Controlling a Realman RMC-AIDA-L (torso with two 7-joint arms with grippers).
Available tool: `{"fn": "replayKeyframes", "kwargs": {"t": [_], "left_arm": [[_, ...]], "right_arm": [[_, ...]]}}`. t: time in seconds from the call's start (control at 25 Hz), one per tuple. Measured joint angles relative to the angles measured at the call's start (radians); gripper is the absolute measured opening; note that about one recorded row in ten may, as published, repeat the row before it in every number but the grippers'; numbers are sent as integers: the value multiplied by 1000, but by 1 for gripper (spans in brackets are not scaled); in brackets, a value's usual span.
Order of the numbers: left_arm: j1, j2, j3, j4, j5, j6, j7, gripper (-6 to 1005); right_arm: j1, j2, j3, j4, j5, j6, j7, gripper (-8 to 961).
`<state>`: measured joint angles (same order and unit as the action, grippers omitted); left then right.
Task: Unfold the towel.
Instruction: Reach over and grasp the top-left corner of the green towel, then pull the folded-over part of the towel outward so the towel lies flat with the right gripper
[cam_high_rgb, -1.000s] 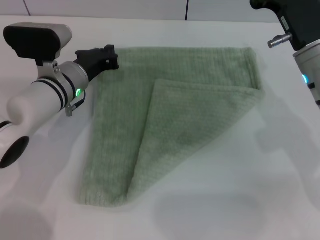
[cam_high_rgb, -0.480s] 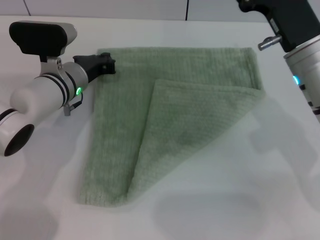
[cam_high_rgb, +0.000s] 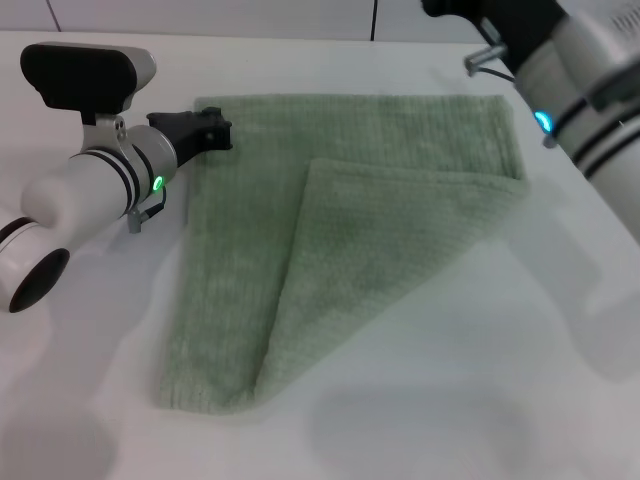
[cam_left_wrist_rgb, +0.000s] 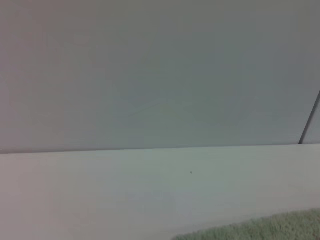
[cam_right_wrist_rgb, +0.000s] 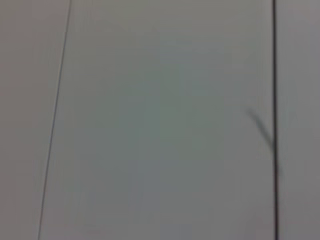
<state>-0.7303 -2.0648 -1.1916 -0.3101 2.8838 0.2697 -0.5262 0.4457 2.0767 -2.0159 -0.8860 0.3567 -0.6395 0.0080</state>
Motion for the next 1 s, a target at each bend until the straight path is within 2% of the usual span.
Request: {"fn": "replayKeyframes", "kwargs": {"t": [0.08,0.12,0.16,0.28,0.32,0.36,0.48,0.52,0.56,0.72,0.8,0.88,0.92,1.0], "left_arm": [[0,0,2,0,1,-1,0,-1],[0,0,3,0,2,-1,0,-1],[0,0,5,0,2,-2,0,-1],[0,0,8,2,3,-8,0,-1],[0,0,8,2,3,-8,0,-1],[0,0,8,5,3,-10,0,-1],[0,-1,9,7,3,-13,0,-2],[-1,-2,20,10,3,-15,0,-2],[-1,-2,24,10,3,-15,0,-2],[-1,-2,27,10,3,-15,0,-2],[-1,-3,33,9,3,-15,0,-1],[-1,-3,34,6,3,-15,0,-1],[-1,-3,34,6,3,-15,0,-1],[-1,-3,34,6,3,-15,0,-1]], "right_arm": [[11,-2,12,-56,-3,125,9,814],[21,-3,16,-106,-3,234,10,814],[21,-3,16,-106,-3,234,10,814],[26,-4,24,-180,-4,361,10,814],[31,-4,33,-222,-4,441,9,814],[31,-4,33,-222,-4,441,9,814],[45,-4,49,-271,-4,554,9,814],[65,-3,63,-292,-1,640,9,814],[65,-3,63,-292,-1,640,9,814],[125,-2,83,-316,5,821,10,814],[137,-1,85,-318,5,850,10,814],[167,-1,92,-326,15,936,8,814],[200,-1,106,-332,40,1031,-4,814],[213,-1,116,-333,56,1071,-14,814]]}}
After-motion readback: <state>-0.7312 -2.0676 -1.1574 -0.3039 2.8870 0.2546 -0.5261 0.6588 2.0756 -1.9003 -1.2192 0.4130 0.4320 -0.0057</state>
